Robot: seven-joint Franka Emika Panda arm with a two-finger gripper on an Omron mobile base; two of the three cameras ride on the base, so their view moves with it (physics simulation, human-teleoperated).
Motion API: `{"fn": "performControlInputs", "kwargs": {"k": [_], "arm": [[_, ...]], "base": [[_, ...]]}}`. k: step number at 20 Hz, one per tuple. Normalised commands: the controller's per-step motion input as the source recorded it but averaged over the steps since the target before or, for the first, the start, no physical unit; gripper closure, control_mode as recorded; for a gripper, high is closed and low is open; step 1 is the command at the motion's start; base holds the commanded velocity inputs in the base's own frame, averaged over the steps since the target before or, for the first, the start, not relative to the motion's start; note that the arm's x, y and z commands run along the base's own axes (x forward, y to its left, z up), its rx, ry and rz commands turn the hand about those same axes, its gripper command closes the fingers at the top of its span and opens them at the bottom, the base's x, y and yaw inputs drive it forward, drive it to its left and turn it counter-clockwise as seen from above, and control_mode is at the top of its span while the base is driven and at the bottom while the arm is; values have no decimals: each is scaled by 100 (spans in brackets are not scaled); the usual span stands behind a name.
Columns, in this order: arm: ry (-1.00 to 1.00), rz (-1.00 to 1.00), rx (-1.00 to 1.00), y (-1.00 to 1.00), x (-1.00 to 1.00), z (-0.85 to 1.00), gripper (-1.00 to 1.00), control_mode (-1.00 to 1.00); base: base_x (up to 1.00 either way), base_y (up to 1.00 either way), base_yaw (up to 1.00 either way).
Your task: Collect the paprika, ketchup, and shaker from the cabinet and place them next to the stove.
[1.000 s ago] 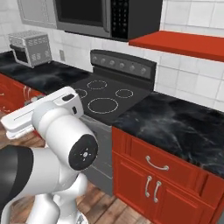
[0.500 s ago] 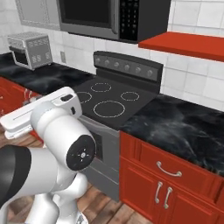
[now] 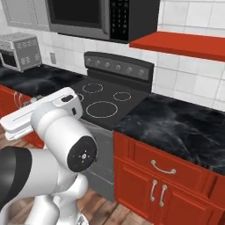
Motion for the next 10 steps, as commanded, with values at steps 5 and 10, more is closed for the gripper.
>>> {"fn": "performControlInputs", "kwargs": {"k": [5,10], "arm": [[0,0,0,0,0,0,100,100],[0,0,0,0,0,0,100,100]], "base": [[100,93,-17],[100,33,0]]}}
